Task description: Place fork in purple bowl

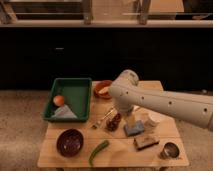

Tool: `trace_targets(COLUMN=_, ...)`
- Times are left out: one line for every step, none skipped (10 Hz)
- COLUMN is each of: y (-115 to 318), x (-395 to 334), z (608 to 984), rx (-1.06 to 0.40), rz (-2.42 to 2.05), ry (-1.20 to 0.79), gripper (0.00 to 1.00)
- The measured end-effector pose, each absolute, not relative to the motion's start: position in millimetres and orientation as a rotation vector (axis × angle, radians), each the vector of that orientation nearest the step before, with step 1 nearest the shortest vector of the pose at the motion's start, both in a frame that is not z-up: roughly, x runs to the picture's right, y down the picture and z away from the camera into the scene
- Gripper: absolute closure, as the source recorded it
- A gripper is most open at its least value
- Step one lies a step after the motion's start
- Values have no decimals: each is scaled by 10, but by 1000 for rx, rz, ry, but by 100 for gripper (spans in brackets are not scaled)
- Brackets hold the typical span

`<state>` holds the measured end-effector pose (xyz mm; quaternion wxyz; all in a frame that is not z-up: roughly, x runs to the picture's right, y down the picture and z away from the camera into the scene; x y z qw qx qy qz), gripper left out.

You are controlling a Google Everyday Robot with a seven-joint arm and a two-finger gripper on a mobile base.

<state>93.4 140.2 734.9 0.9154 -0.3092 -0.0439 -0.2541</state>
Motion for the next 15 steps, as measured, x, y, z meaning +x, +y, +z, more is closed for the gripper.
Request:
trace_targets(y=1463, x=868, z=7364, rx=-647, rz=-505, ry=-104, gripper=20)
trace_targets(y=1522, x=806, z=7385, rx=-657, rz=-484, ry=-116, gripper=20)
trace_targets(y=1559, x=761, z=7400, rx=-664, rz=-472, ry=-124, gripper=20)
trace_targets(y=1602, x=702, z=7418, rx=-672, rz=-461, ry=-134, gripper=20)
trace_targets(y=1636, x=605, z=7437, rx=-679, rz=-457, ry=-147, gripper=20)
trace_targets(y=1656, x=528, z=7451, rx=-684, rz=-456, ry=-157, gripper=20)
trace_targets(y=1671, x=481, z=7461, rx=-688, rz=-455, ry=-164, gripper=20)
trace_targets(y=1691, x=410, z=7473, rx=-694, rz=-455, ry=-177, gripper=20)
trace_targets(y=1702, x=363, z=7481, rx=-698, rz=-453, ry=-186, gripper=20)
trace_targets(y=1714, x=315, z=7489, rx=-704, rz=-450, ry=-197, gripper=20)
trace_targets(y=1723, x=268, z=7498, rx=-711, rz=-441, ry=-211, gripper=20)
trace_targets(y=1727, x=228, z=7503, rx=-716, rz=-436, ry=-224, gripper=20)
trace_targets(y=1730, x=183, z=7507, rx=-718, rz=-433, ry=-235, gripper=20)
trace_targets(y=1735, x=119, z=7513, rx=-716, rz=-431, ry=-250, gripper=20)
trace_targets(y=1744, x=53, z=7520, rx=-710, rz=-422, ry=-262, gripper=20)
